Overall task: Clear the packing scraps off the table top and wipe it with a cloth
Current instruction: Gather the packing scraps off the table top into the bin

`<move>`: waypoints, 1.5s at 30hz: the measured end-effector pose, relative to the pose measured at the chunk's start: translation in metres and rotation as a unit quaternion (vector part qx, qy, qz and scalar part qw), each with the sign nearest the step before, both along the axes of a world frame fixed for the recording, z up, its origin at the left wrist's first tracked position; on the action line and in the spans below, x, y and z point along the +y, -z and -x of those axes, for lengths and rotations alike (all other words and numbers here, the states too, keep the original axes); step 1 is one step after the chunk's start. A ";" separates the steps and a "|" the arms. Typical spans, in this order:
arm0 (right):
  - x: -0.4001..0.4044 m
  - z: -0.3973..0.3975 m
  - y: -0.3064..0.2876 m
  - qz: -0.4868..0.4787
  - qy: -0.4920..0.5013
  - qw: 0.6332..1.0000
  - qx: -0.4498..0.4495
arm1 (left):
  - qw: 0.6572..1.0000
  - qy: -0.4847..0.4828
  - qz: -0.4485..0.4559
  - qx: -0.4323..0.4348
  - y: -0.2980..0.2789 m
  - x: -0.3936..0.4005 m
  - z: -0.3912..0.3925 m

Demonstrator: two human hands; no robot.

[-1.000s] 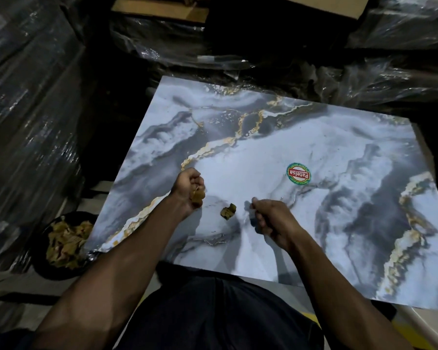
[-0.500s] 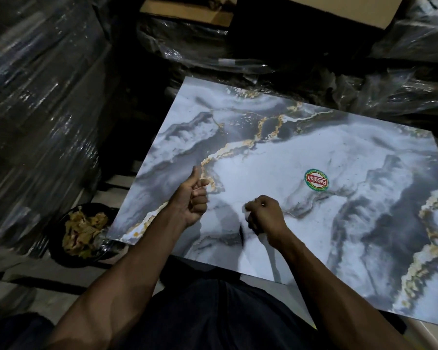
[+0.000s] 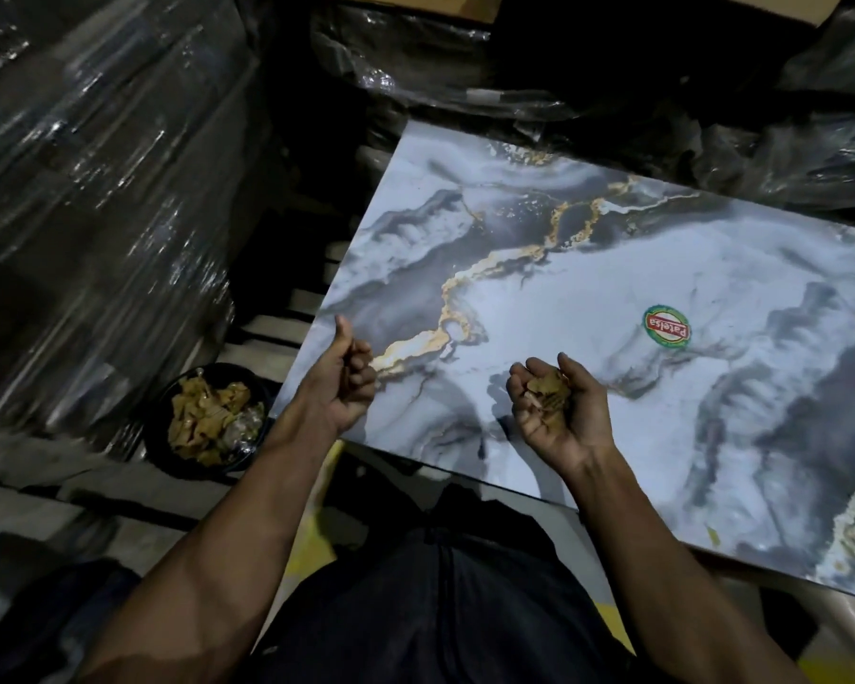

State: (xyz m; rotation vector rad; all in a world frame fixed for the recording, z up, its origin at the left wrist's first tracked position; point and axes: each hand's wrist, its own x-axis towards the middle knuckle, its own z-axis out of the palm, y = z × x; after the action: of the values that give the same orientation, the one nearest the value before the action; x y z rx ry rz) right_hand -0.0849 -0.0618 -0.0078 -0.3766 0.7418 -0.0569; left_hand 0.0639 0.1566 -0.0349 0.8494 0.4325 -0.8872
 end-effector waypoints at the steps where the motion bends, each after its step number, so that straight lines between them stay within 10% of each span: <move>1: 0.004 -0.002 0.001 -0.011 -0.008 1.000 0.004 | 1.000 -0.011 -0.007 -0.002 0.000 0.006 0.001; 18: 0.034 -0.078 -0.007 0.058 -0.354 0.933 -0.003 | 0.947 -0.317 0.024 0.039 -0.008 0.076 0.029; 31: 0.232 -0.210 0.005 0.005 -0.422 0.906 0.026 | 0.886 -0.429 0.007 0.177 0.059 0.204 -0.015; 45: 0.369 -0.280 0.178 0.013 -0.312 0.900 0.304 | 0.895 -0.331 -0.119 0.276 0.189 0.322 -0.132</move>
State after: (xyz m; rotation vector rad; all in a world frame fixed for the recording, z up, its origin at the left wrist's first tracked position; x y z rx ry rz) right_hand 0.1953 0.3076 -0.1856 -0.6583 1.2036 0.6880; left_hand 0.1961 0.4790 -0.2235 0.5862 1.2679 -0.4194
